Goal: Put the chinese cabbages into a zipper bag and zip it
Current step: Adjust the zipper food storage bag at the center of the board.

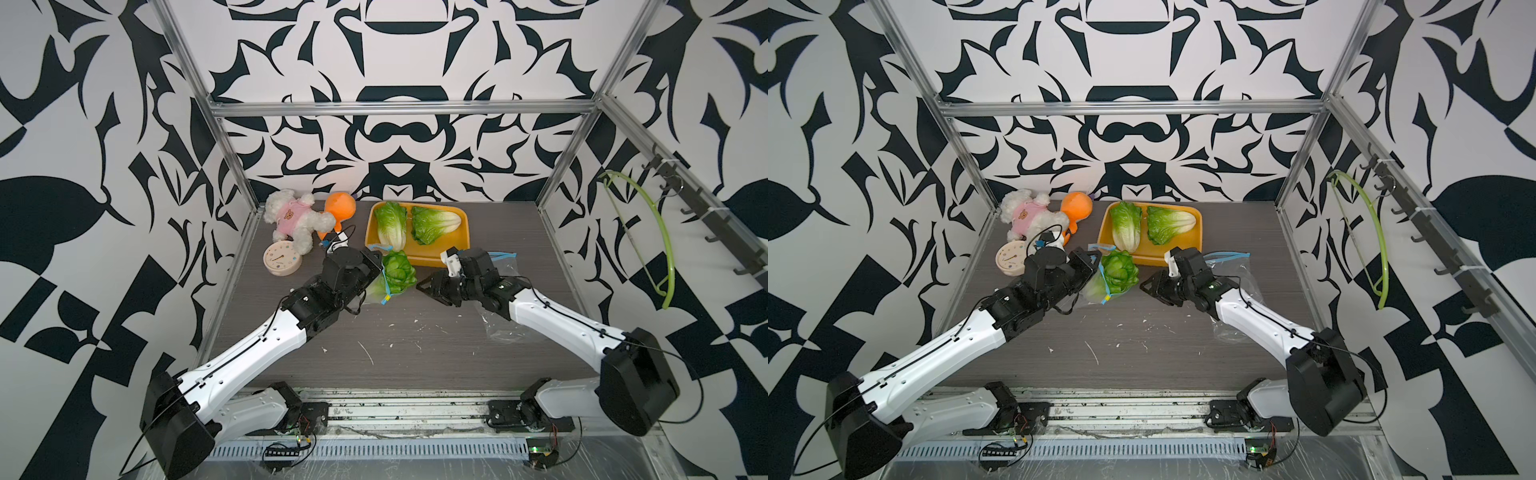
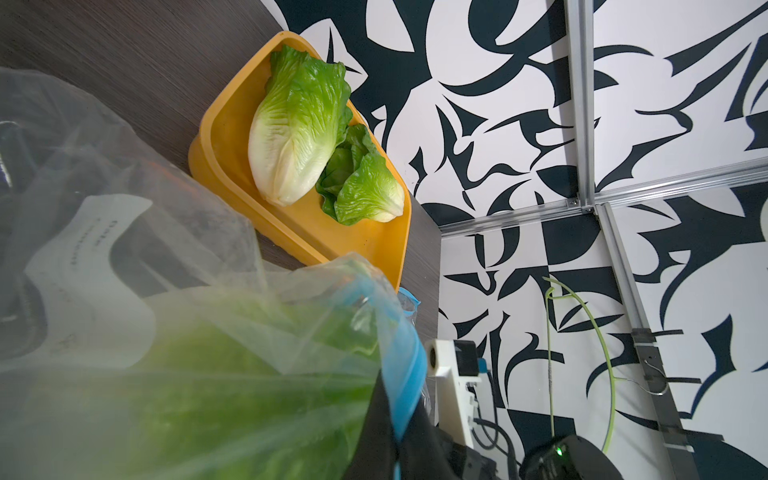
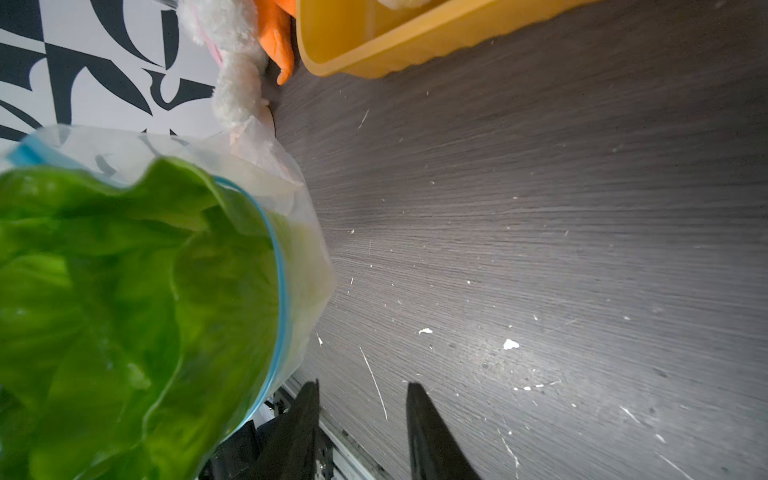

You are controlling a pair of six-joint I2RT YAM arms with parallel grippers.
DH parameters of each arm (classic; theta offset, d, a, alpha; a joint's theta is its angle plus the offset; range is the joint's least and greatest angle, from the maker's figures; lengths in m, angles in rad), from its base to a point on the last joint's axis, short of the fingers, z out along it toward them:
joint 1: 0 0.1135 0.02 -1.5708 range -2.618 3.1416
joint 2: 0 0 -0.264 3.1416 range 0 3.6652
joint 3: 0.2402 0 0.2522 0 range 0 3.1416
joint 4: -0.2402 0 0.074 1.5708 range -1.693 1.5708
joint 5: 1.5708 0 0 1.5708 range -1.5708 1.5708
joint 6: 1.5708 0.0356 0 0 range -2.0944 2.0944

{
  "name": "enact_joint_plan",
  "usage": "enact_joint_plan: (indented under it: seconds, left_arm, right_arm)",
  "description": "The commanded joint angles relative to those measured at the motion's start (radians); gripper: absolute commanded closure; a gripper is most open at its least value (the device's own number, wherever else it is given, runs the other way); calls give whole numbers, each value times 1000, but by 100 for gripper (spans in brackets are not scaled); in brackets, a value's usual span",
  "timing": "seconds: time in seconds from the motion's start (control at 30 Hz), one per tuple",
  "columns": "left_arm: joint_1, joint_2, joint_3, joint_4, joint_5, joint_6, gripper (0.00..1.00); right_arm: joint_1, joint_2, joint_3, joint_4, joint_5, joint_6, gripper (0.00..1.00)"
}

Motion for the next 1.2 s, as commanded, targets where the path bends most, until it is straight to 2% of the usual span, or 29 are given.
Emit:
enact_joint_plan:
  seconds: [0.0,0.23,0.43,0.6,0.97,1.1,1.17]
  left_arm:
    - [4,-11,0,41,-2,-1,100]
    - [4,-5,1,43,7,-4,100]
    - [4,-2,1,46,10,-5,100]
    - [4,-1,6,51,12,-7,100]
    - [4,-4,4,77,37,-30,100]
    - [4,-3,9,80,46,-29,100]
    - [4,-2,8,80,44,-28,100]
  right_arm:
    - [12,-2,15,131,-57,51,65]
    - [14,-9,15,142,-59,51,66]
    - [15,-60,38,47,23,-23,66]
    - [17,12,59,128,-55,27,67]
    - [17,91,42,258,-92,112,73]
    - [19,116,48,276,-88,110,80]
    - [22,124,50,285,-94,109,89]
